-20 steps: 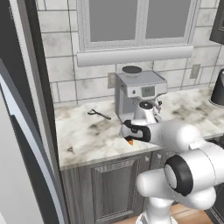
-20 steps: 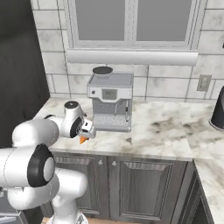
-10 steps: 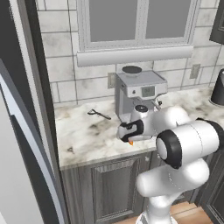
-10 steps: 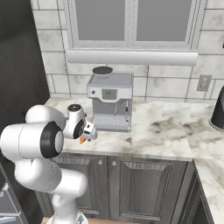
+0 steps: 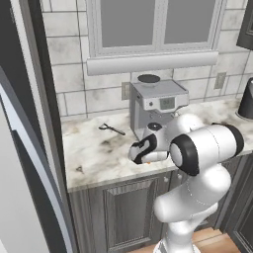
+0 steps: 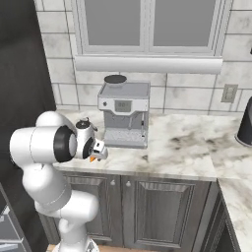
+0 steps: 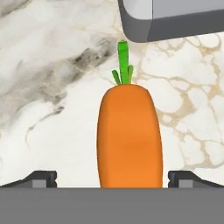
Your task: Place the eggplant and carrot inside the fridge drawer. Close the drawer after placing the vegetables.
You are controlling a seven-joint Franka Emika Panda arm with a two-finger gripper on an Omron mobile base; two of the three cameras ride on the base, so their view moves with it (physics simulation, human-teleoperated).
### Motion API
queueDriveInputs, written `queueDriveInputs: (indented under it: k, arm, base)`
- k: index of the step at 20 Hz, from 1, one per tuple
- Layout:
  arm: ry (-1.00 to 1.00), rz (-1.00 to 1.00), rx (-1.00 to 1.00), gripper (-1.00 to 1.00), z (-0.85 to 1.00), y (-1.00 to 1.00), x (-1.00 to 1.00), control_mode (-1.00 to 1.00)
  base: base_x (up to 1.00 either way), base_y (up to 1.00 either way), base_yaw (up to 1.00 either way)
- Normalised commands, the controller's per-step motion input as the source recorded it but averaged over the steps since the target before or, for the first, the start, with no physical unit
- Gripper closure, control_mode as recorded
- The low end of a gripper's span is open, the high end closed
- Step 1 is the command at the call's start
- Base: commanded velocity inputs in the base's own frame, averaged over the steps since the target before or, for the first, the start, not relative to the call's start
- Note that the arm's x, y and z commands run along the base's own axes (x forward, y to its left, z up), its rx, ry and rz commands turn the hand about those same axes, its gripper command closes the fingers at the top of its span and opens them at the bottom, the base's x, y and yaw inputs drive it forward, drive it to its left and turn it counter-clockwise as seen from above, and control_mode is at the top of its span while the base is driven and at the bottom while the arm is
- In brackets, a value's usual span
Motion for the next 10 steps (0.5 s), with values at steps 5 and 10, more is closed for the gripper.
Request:
queueDriveInputs:
  k: [5,10]
  arm:
    - [0.00,0.00,0.00,1.00,-0.23,0.13,0.22,-1.00]
    - [0.00,0.00,0.00,1.00,-0.04,0.04,0.13,-1.00]
  base:
    - [0.00,0.00,0.00]
    - [0.00,0.00,0.00]
